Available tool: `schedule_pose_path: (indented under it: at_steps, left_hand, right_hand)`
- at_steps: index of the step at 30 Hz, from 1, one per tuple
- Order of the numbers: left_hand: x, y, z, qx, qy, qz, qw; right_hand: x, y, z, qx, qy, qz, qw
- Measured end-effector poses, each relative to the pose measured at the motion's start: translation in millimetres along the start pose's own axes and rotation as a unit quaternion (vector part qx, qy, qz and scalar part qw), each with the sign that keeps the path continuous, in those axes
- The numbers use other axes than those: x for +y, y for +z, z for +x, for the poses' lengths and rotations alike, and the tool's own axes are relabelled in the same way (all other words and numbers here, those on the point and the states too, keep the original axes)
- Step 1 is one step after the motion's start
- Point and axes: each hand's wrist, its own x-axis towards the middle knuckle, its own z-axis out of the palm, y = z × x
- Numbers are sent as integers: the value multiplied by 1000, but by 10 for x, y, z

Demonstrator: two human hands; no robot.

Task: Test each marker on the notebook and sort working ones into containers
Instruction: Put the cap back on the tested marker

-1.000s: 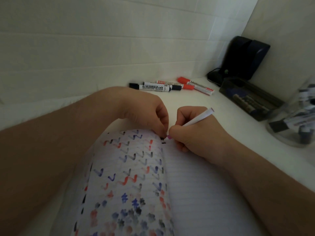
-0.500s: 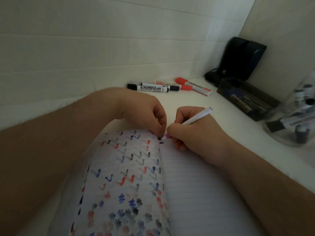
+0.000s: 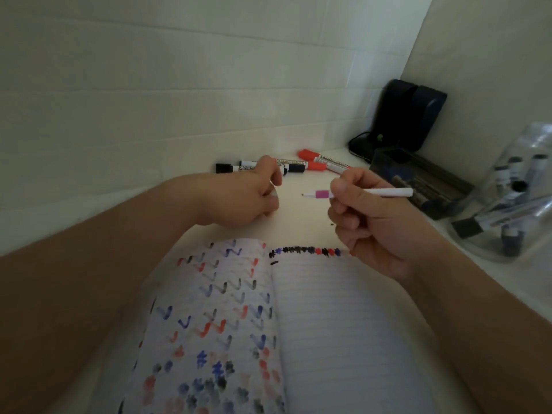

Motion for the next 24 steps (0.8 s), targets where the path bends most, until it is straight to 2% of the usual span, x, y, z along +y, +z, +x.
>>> schedule_pose_path:
  at_steps: [8,14,24]
  left_hand:
    - [58,286,46,69,95,-97,988]
    - [43,292,55,140,87,-148,975]
    - [-6,257,73,148,79,-129,977]
  right_hand:
    - [15,-30,45,84,21,15,996]
    - [41,-85,92,109,15,11,994]
    - [47,-91,105,123,27,5,992]
